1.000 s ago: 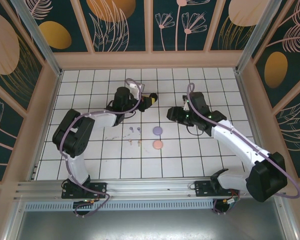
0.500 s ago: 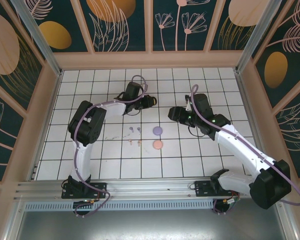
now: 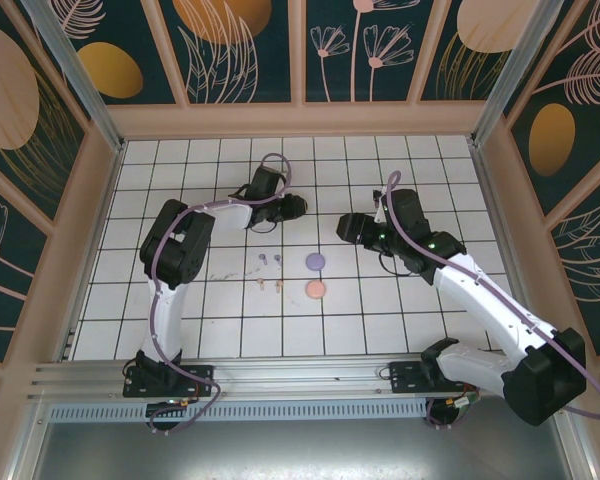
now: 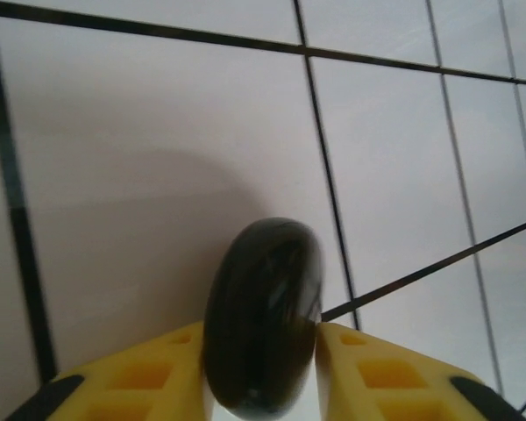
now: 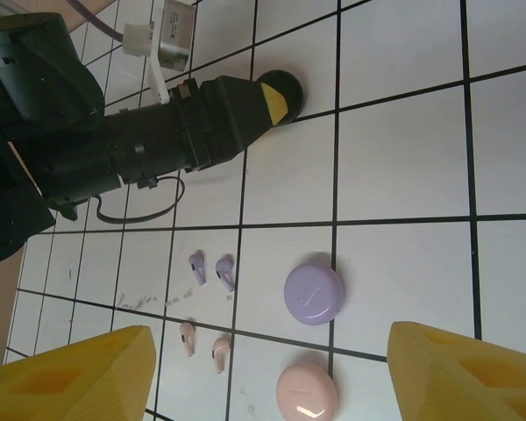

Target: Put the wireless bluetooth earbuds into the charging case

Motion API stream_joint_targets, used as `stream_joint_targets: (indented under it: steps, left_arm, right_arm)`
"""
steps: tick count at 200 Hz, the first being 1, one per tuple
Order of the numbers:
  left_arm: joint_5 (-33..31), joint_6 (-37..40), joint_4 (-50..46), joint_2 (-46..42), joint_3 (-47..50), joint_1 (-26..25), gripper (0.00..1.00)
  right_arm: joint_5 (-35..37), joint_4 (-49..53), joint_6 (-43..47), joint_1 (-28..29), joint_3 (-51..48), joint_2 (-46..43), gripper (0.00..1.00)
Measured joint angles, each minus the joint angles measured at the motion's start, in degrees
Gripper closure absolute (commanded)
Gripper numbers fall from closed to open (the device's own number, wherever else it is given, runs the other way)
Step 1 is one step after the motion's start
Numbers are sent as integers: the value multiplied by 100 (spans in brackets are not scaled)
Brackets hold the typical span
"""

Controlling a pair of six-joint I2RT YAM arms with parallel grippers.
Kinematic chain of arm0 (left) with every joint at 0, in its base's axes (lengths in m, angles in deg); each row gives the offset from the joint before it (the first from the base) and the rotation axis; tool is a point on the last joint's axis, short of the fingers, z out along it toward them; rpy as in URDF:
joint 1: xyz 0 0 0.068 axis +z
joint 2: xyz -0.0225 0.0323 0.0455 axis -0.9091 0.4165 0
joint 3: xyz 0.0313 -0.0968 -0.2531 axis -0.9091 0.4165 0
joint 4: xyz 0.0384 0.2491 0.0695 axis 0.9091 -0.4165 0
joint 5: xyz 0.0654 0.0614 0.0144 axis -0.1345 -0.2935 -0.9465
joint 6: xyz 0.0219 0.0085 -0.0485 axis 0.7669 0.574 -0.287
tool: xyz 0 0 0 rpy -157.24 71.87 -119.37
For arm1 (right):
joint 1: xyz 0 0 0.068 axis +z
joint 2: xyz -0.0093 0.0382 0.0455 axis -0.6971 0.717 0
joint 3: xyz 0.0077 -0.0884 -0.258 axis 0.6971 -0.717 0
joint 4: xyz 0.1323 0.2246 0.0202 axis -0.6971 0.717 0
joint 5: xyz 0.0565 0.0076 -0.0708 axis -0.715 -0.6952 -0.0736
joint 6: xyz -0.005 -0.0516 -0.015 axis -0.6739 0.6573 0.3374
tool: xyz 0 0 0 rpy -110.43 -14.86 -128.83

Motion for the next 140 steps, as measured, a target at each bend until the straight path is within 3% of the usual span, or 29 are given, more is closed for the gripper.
stream_joint_targets:
  steps: [84, 140]
  left_arm:
    - [-365, 400, -313, -605, 372, 291, 45]
    - [-476, 686, -166, -2111, 1093, 566, 44]
  right_arm:
    - [164, 208, -2, 162, -4, -72, 25]
    - [566, 216, -136, 697, -413, 4, 24]
